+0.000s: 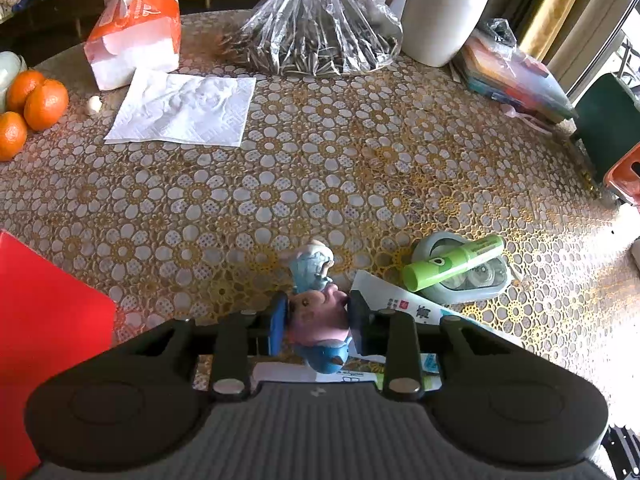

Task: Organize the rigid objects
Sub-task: 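Grasp the pink pig figurine with the left tool while the right tool grasps the teal egg, then carry the pig with the left tool while the right tool carries the teal egg over the red box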

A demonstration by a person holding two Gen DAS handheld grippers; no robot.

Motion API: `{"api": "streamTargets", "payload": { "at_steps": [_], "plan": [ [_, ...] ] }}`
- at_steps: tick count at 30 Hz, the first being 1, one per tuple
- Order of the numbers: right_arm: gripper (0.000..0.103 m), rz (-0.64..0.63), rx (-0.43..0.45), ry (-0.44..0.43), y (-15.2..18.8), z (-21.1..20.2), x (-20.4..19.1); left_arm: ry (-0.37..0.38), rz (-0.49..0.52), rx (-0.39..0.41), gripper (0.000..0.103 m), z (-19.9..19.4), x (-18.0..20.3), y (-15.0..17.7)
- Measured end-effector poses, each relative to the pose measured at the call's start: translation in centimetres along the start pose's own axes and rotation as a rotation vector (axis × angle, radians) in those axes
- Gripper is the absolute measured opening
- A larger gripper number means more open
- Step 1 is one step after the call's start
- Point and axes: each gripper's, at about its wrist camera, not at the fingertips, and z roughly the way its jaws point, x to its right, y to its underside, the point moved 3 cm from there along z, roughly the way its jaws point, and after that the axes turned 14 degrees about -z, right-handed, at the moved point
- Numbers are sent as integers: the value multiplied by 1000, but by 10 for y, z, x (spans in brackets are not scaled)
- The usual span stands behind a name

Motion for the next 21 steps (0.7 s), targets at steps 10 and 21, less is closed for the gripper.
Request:
{"api": "streamTargets", "payload": {
  "at_steps": [10, 21],
  "plan": [
    [33, 17, 36, 2, -5, -25, -7, 19, 0, 23, 32, -27, -10, 4],
    [33, 10, 108, -32, -26, -76, -30, 64, 35, 54, 32, -87, -26, 17]
  ]
}}
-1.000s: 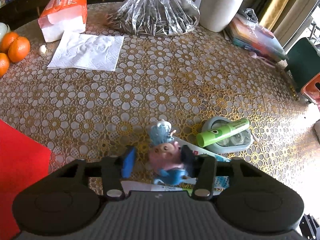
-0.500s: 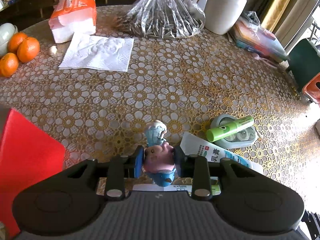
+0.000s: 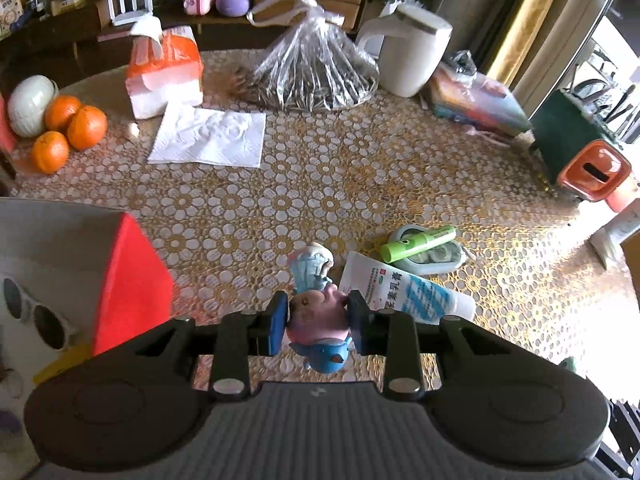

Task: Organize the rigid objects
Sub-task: 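Carry the pig with the left tool while the right tool carries the teal egg over the red box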

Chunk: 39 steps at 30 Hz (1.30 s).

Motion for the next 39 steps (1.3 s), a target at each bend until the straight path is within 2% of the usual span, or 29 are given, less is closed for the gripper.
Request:
{"api": "streamTargets", "payload": {
  "at_steps": [14, 21, 39],
  "plan": [
    [33, -50, 88, -91, -31, -61, -60, 72, -21, 23, 32, -84, -53, 19],
    [33, -60, 116, -169, -46, -83, -95, 71, -32, 53, 32, -118, -93, 25],
    [33, -211, 113, -319, -76, -85, -218, -37, -62, 115, 32, -154, -204, 25]
  ]
}}
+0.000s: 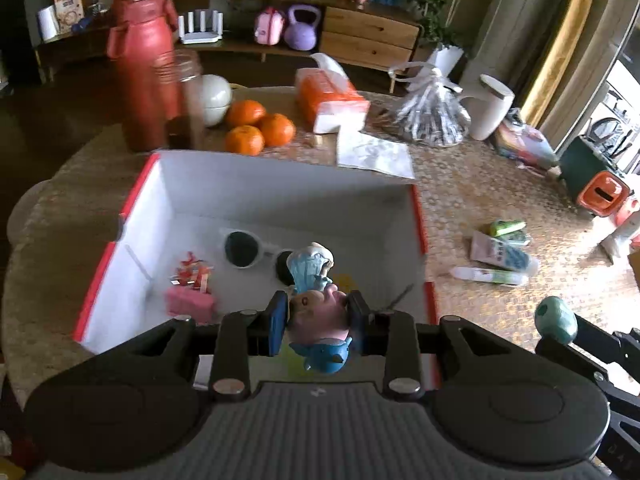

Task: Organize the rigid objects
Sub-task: 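Carry the pig with the left tool while the right tool carries the teal egg over the red box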

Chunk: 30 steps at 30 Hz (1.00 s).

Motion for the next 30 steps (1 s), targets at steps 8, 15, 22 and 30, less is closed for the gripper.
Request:
{"api": "streamTargets", "payload": {
  "at_steps": [8, 15, 22, 30],
  "plan": [
    [33, -78, -13, -49, -23, 35, -40, -60, 8, 7, 32, 1, -38, -2],
    [33, -124, -61, -48, -35, 75, -55, -96, 31, -20, 32, 17, -57, -1],
    [33, -135, -99, -89, -37, 117, -63, -108, 15, -40, 32, 42, -65, -7],
    [33, -176, -188, -107, -28, 155, -69, -123, 18, -68, 32, 72, -63, -16]
  ]
}}
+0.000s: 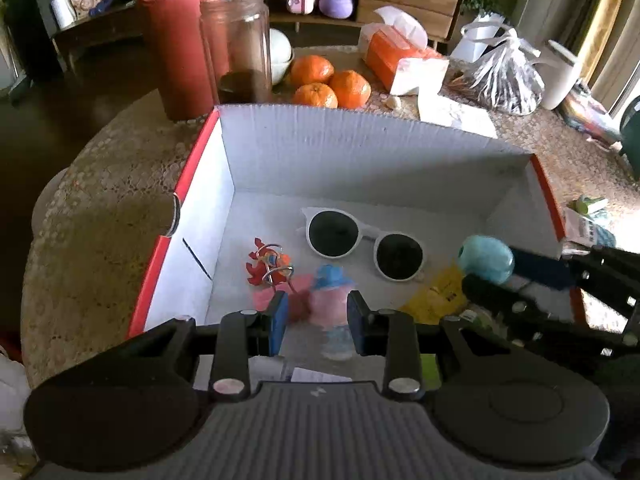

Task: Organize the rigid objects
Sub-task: 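Open the left tool to drop the pig while the right tool releases the teal egg into the box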

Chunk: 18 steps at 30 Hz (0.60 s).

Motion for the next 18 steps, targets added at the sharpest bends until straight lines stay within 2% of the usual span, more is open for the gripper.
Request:
{"api": "streamTargets", "payload": {
  "at_steps": [7, 18],
  "plan": [
    [33, -48, -54, -15, 11, 16, -14, -20, -20, -37, 32, 25, -6, 2],
    [36, -59, -54, -29, 13, 14, -16, -27, -27, -65, 32, 37, -8, 9]
  ]
}}
